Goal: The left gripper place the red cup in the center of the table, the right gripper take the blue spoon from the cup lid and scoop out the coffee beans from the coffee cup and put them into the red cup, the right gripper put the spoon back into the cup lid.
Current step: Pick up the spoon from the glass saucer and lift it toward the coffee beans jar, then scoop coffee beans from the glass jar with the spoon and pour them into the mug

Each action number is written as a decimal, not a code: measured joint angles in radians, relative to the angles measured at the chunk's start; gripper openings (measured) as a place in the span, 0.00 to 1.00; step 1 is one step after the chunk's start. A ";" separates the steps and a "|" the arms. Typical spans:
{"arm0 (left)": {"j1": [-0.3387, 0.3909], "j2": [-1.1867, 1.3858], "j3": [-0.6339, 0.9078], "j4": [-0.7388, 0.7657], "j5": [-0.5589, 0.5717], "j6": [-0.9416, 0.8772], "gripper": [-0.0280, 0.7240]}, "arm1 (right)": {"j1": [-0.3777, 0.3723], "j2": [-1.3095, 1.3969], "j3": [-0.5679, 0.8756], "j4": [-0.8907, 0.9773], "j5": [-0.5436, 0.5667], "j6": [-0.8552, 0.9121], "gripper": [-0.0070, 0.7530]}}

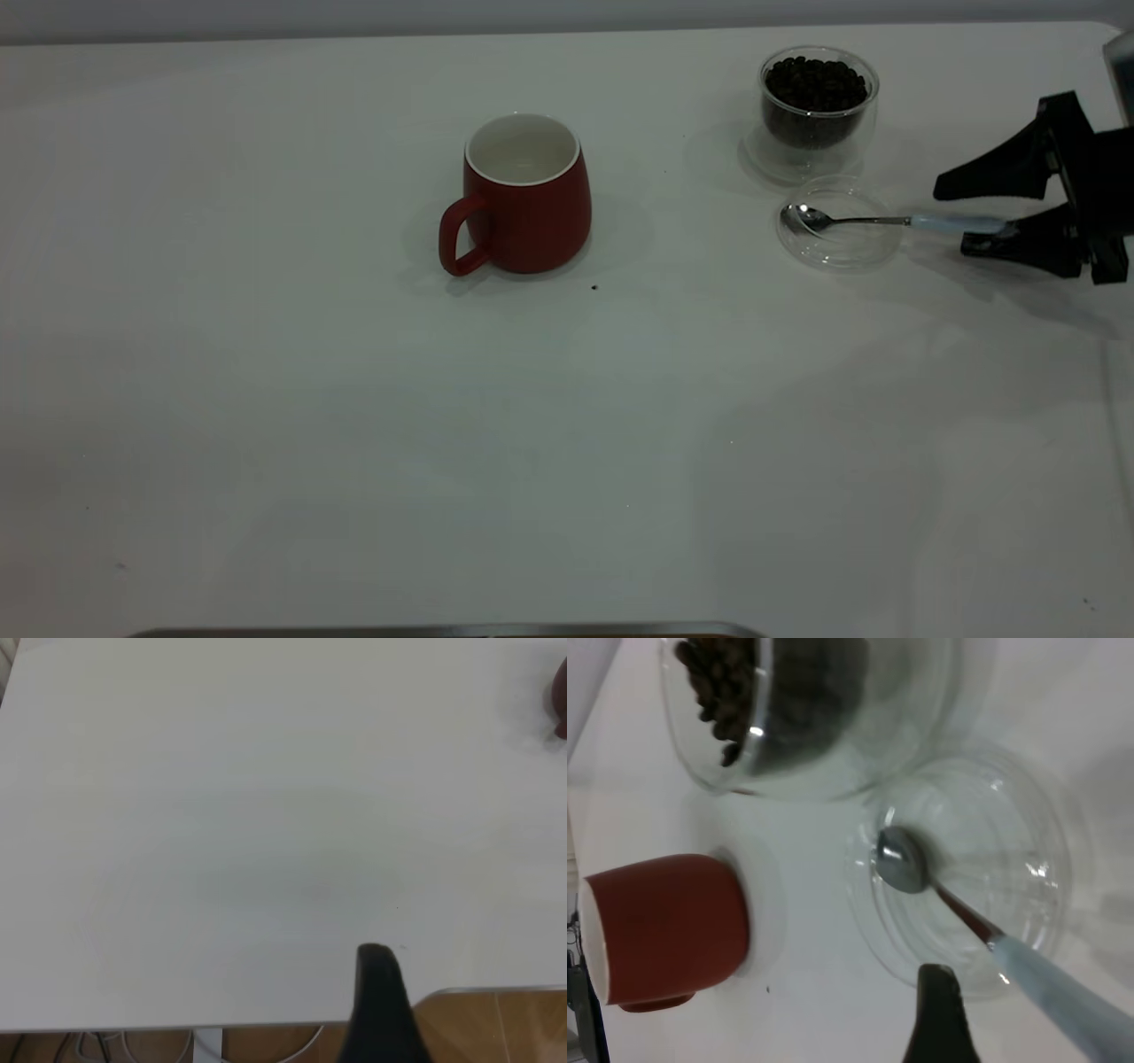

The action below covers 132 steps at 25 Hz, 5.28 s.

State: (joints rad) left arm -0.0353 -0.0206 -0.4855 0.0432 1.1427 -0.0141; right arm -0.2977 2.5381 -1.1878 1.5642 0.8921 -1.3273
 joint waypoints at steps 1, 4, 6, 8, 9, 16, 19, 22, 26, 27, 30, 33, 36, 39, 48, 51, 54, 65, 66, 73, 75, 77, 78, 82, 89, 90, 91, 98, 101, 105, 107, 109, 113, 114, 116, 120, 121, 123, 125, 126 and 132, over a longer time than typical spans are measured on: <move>0.000 0.000 0.000 0.000 0.000 0.000 0.82 | 0.000 0.002 0.000 0.000 0.000 0.000 0.79; 0.000 0.000 0.000 0.000 0.000 0.000 0.82 | 0.000 0.002 0.000 0.005 0.000 0.000 0.79; 0.000 0.000 0.000 0.000 0.000 0.000 0.82 | 0.000 0.002 0.000 0.009 0.000 -0.001 0.79; 0.000 0.000 0.000 0.000 0.000 0.000 0.82 | 0.000 0.002 0.000 0.008 0.001 -0.001 0.79; 0.000 0.000 0.000 0.000 0.000 0.000 0.82 | 0.000 0.002 0.000 0.008 0.004 -0.001 0.79; 0.000 0.000 0.000 0.000 0.000 0.000 0.82 | 0.000 0.002 0.000 -0.010 0.013 -0.001 0.71; 0.000 0.000 0.000 0.000 0.000 0.000 0.82 | 0.000 0.002 0.000 -0.037 0.013 -0.001 0.62; 0.000 0.000 0.000 0.000 0.000 0.000 0.82 | 0.000 0.002 0.000 -0.047 0.013 -0.001 0.52; 0.000 0.000 0.000 0.000 0.000 0.000 0.82 | 0.000 0.002 0.000 -0.047 0.013 -0.001 0.40; 0.000 0.000 0.000 0.000 0.000 0.000 0.82 | 0.000 0.002 0.000 -0.047 0.013 -0.001 0.37; 0.000 0.000 0.000 0.000 0.000 0.000 0.82 | 0.000 0.002 0.000 -0.047 0.013 -0.001 0.29; 0.000 0.000 0.000 0.000 0.000 0.000 0.82 | 0.000 0.002 0.000 -0.046 0.030 -0.001 0.21; 0.000 0.000 0.000 0.000 0.000 -0.002 0.82 | 0.000 0.001 0.000 -0.047 0.056 -0.001 0.16; 0.000 0.000 0.000 0.000 0.000 -0.007 0.82 | 0.000 -0.008 0.000 -0.060 0.056 -0.001 0.16; 0.000 0.000 0.000 0.000 0.000 -0.007 0.82 | 0.000 -0.143 0.000 -0.328 0.060 0.132 0.16; 0.000 0.000 0.000 0.000 0.000 -0.007 0.82 | 0.000 -0.231 0.000 -0.393 0.085 0.180 0.16; 0.000 0.000 0.000 0.000 0.000 -0.006 0.82 | 0.000 -0.323 -0.015 -0.407 0.116 0.210 0.16; 0.000 0.000 0.000 0.000 0.000 -0.004 0.82 | 0.024 -0.206 -0.589 -0.570 0.249 0.592 0.16; 0.000 0.000 0.000 0.000 0.000 -0.004 0.82 | 0.029 -0.180 -0.636 -0.597 0.262 0.619 0.16; 0.000 0.000 0.000 0.000 0.000 -0.004 0.82 | 0.073 -0.077 -0.768 -0.682 0.299 0.699 0.16; 0.000 0.000 0.000 0.000 0.000 -0.004 0.82 | 0.079 -0.063 -0.770 -0.684 0.301 0.701 0.16; 0.000 0.000 0.000 0.000 0.000 -0.004 0.82 | 0.083 -0.044 -0.772 -0.687 0.301 0.705 0.16; 0.000 0.000 0.000 0.000 0.000 -0.004 0.82 | 0.084 -0.036 -0.773 -0.689 0.301 0.706 0.16; 0.000 0.000 0.000 0.000 0.000 -0.004 0.82 | 0.090 -0.013 -0.774 -0.697 0.300 0.707 0.16; 0.000 0.000 0.000 0.000 0.000 -0.004 0.82 | 0.090 0.037 -0.776 -0.695 0.304 0.707 0.16; 0.000 0.000 0.000 0.000 0.000 -0.004 0.82 | 0.090 0.043 -0.776 -0.695 0.304 0.707 0.16; 0.000 0.000 0.000 0.000 0.000 -0.004 0.82 | 0.090 0.050 -0.776 -0.694 0.304 0.707 0.16; 0.000 0.000 0.000 0.000 0.000 -0.004 0.82 | 0.090 0.052 -0.776 -0.683 0.303 0.707 0.16; 0.000 0.000 0.000 0.000 0.000 -0.004 0.82 | 0.090 0.052 -0.776 -0.676 0.302 0.707 0.16; 0.000 0.000 0.000 0.000 0.000 -0.004 0.82 | 0.090 0.052 -0.776 -0.654 0.301 0.704 0.16; 0.000 0.000 0.000 0.000 0.000 -0.004 0.82 | 0.090 0.052 -0.776 -0.653 0.301 0.703 0.16; 0.000 0.000 0.000 0.000 0.000 -0.004 0.82 | 0.090 0.052 -0.776 -0.653 0.301 0.703 0.16; 0.000 0.000 0.000 0.000 0.000 -0.004 0.82 | 0.081 0.052 -0.776 -0.650 0.301 0.703 0.16; 0.000 0.000 0.000 0.000 0.000 -0.004 0.82 | 0.076 0.052 -0.776 -0.647 0.301 0.703 0.16; 0.000 0.000 0.000 0.000 0.000 -0.004 0.82 | 0.065 0.052 -0.776 -0.643 0.301 0.706 0.16; 0.000 0.000 0.000 0.000 0.000 -0.004 0.82 | 0.052 0.052 -0.776 -0.642 0.301 0.707 0.16; 0.000 0.000 0.000 0.000 0.000 -0.004 0.82 | 0.051 0.052 -0.776 -0.642 0.301 0.707 0.16; 0.000 0.000 0.000 0.000 0.000 -0.004 0.82 | 0.051 0.052 -0.776 -0.641 0.301 0.707 0.16; 0.000 0.000 0.000 0.000 0.000 -0.004 0.82 | 0.051 0.052 -0.776 -0.634 0.301 0.707 0.16; 0.000 0.000 0.000 0.000 0.000 -0.004 0.82 | 0.051 0.052 -0.776 -0.630 0.301 0.707 0.16; 0.000 0.000 0.000 0.000 0.000 -0.004 0.82 | 0.050 0.052 -0.776 -0.615 0.301 0.710 0.16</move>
State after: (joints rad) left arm -0.0353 -0.0206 -0.4855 0.0432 1.1427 -0.0184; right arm -0.2477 2.5899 -1.9638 0.9493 1.1927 -0.6175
